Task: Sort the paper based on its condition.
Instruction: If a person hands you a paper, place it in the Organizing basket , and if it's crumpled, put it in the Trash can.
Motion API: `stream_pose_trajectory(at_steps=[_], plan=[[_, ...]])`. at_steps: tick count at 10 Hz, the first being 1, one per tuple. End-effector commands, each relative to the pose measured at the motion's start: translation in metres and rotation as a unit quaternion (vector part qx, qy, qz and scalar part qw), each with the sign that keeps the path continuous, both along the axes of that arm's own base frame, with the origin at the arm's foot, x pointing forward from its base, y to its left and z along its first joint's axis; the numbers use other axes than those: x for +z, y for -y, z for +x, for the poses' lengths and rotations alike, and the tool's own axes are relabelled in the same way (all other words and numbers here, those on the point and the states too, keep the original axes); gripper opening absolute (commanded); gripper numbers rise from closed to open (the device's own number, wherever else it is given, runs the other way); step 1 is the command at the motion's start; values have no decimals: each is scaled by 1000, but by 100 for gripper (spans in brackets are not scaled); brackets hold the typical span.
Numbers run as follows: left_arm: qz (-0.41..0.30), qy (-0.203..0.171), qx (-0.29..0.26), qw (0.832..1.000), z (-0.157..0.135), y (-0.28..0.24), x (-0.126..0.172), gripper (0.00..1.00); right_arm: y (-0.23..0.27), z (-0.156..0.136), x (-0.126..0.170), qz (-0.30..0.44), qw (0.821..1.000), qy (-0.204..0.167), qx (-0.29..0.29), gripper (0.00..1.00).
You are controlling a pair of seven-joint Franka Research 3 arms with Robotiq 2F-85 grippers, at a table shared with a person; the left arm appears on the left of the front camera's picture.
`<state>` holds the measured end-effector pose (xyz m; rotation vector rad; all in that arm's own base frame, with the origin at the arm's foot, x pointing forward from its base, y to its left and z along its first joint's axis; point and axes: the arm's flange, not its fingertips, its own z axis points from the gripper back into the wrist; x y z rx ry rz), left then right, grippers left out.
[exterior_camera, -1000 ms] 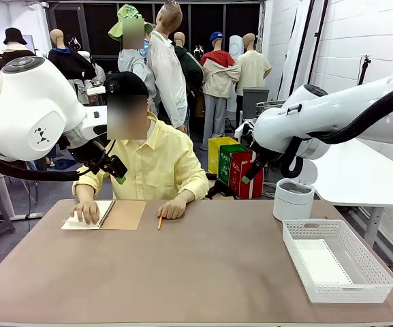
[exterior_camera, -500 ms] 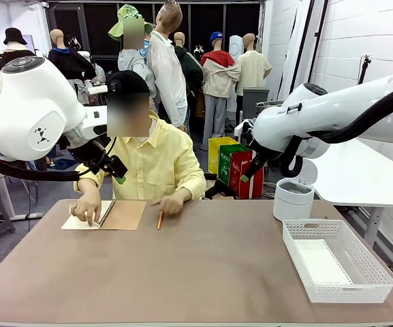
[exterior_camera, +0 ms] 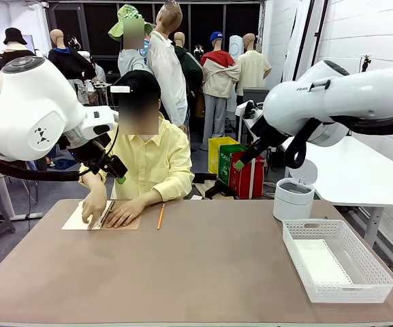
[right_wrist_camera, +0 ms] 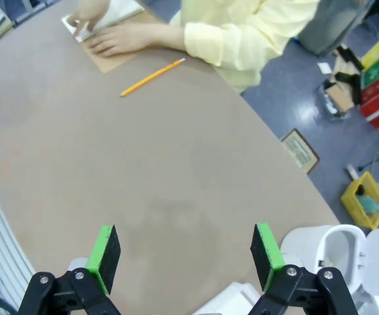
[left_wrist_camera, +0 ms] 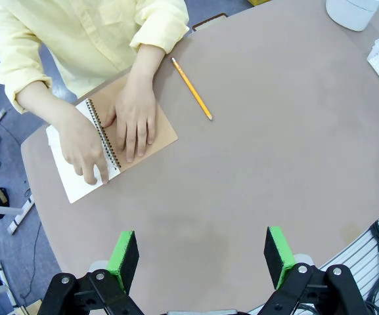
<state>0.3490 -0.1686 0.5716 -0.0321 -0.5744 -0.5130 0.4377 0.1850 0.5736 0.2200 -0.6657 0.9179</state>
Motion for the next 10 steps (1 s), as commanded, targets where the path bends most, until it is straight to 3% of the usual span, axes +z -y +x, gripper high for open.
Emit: stream_pose_trajectory(at_steps=[1,6,10], plan=[[3,1,-2,1000,0,-1,0,100,5,-19,-4,15,999,-1,43,100],[3,1,-2,1000,0,-1,0,100,-4,-28,-17,-2,996,-29,84,100],[3,1,-2,1000,0,-1,0,100,-9,-30,-13,-13,997,-31,72,100]])
